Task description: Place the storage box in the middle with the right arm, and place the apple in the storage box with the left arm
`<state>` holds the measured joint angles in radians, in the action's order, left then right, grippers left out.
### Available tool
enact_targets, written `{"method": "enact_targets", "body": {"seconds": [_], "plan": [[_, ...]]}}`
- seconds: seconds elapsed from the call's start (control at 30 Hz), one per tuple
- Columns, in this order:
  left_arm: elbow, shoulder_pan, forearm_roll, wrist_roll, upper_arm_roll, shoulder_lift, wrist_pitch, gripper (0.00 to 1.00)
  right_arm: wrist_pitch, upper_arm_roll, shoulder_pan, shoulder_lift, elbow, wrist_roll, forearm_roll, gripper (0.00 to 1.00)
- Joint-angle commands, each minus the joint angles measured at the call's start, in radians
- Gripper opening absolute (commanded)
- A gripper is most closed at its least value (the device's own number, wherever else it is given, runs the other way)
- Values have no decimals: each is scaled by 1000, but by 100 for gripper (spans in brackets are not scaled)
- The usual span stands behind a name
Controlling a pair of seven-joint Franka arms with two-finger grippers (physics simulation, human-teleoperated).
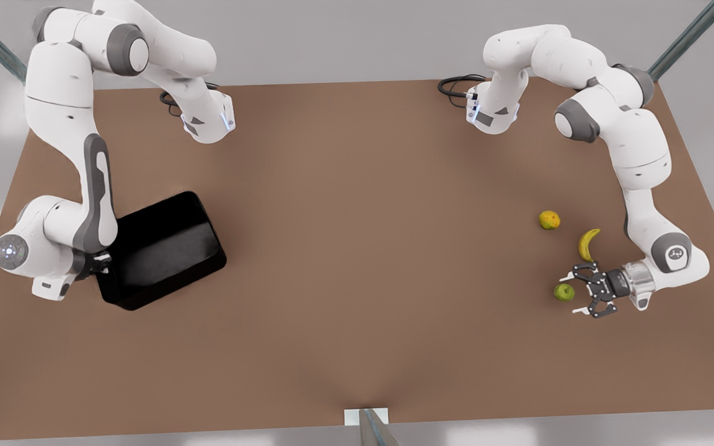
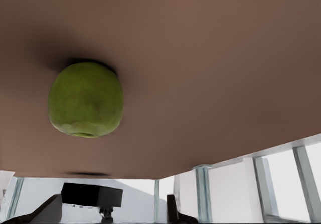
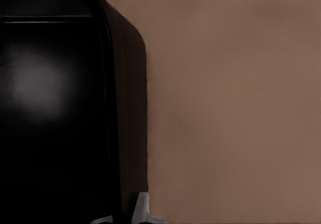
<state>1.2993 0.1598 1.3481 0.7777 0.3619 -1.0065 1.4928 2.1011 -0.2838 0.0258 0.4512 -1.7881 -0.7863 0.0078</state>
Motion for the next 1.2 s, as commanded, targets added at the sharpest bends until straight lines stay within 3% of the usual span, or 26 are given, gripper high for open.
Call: {"method": "enact_targets", "body": {"seconds": [0.0,0.2,0.4,0.5,0.7,0.83,0.87,0.9,0.93,0.97,1.03,1.13,1.17], "plan": [[0,0,-20,-6,0,0,0,100,0,0,14,0,6,-1,-2,21],[32,-3,-63,-107,3,5,-13,100,7,-2,391,53,148,18,61,21],[69,-42,-122,-100,3,26,99,100,-1,0,588,199,317,105,215,21],[75,-40,-116,-100,3,12,107,100,-15,72,628,277,426,243,216,21],[101,-37,-109,-103,5,-4,130,100,5,72,660,514,682,383,285,21],[101,-34,-107,-104,5,-11,155,100,46,72,678,560,713,386,284,21],[101,-33,-107,-103,5,-15,158,100,56,72,678,564,713,386,284,43],[101,-33,-101,-103,5,-15,158,100,56,72,678,564,713,386,285,95],[103,-33,-98,-103,5,-15,158,99,54,72,678,561,713,384,285,100],[109,-32,-89,-103,5,-17,158,87,45,72,678,557,713,384,284,100],[115,-33,-83,-103,5,-17,158,77,16,68,678,543,713,384,284,100],[115,-31,-78,-103,5,-17,156,75,-103,-3,680,417,710,427,282,100],[115,-31,-76,-101,5,-17,156,74,-228,-78,681,347,713,437,282,100]]}}
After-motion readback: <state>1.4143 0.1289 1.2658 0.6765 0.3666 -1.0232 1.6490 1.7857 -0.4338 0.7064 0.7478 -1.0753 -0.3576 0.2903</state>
